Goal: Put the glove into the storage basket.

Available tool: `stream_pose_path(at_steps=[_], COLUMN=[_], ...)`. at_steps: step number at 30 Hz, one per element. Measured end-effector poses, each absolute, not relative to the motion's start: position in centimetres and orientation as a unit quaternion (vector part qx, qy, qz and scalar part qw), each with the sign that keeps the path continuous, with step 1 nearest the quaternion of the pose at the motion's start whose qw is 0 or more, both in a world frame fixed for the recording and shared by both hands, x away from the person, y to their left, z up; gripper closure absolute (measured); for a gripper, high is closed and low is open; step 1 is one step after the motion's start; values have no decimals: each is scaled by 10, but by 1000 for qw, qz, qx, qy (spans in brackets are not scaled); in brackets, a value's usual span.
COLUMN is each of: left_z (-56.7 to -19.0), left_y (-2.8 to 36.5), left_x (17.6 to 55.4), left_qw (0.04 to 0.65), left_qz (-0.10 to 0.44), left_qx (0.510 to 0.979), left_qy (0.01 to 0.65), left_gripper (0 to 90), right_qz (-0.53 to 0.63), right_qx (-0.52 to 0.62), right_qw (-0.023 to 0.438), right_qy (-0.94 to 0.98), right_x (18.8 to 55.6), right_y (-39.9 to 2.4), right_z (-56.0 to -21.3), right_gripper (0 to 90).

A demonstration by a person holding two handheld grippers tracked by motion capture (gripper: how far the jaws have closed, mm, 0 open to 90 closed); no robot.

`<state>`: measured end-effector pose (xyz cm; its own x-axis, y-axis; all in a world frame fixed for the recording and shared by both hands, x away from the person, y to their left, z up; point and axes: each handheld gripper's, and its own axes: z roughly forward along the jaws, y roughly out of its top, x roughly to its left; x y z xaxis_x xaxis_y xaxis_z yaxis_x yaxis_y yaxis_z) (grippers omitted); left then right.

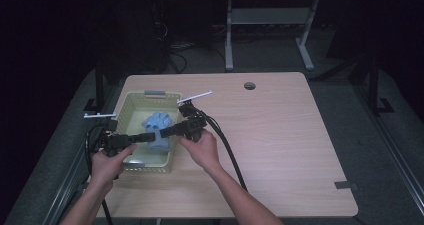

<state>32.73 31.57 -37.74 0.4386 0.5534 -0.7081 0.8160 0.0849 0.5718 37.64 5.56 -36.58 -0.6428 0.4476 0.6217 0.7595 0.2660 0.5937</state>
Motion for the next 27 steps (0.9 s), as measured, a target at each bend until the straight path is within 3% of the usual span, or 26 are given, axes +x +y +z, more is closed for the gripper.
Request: stream_pose_path(at_steps=[27], left_z=[-389], left_y=[357], left_x=[337], left_qw=[503], left_qz=[-131], left_qx=[657], left_qy=[547], left_gripper=[734], right_qz=[-469], right_qx=[-400], right_qw=[178], right_qy=[-767], right_x=[386], right_y=[100], right_z=[-387], right_gripper=[780])
